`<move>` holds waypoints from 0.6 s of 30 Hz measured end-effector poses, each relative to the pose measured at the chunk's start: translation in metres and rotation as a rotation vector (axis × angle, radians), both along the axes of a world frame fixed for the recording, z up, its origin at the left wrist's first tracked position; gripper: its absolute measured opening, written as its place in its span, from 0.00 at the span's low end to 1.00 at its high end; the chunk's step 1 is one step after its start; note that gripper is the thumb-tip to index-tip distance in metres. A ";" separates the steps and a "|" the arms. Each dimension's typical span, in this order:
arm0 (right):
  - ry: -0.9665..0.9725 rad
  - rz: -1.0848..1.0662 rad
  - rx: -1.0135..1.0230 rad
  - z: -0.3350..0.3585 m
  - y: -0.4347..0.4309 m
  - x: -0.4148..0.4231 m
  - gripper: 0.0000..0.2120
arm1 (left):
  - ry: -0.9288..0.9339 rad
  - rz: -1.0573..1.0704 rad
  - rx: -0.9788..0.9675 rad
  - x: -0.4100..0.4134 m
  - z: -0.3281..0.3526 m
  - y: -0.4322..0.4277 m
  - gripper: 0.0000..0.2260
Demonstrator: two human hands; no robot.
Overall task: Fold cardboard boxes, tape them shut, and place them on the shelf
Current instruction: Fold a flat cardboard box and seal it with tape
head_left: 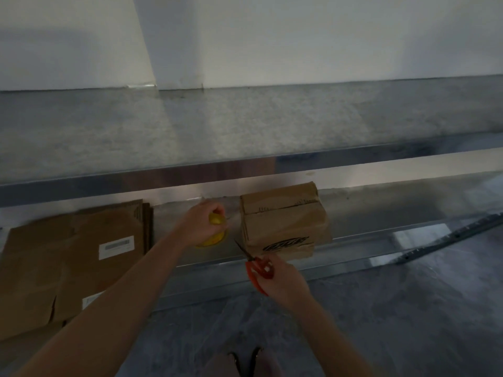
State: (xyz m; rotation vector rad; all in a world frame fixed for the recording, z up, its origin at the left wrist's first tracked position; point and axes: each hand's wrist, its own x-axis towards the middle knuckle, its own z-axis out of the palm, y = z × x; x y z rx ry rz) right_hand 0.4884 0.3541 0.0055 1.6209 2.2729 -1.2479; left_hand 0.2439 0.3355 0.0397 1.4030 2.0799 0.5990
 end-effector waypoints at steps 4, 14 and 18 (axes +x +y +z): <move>0.012 0.004 0.350 0.014 -0.008 0.055 0.20 | 0.024 -0.014 0.001 -0.001 -0.001 0.002 0.10; 0.068 -0.248 0.743 0.027 0.090 0.159 0.19 | 0.071 0.091 0.011 0.019 0.009 -0.001 0.12; -0.134 -0.247 0.506 0.006 0.153 0.156 0.23 | 0.094 0.220 -0.025 0.030 0.008 -0.007 0.13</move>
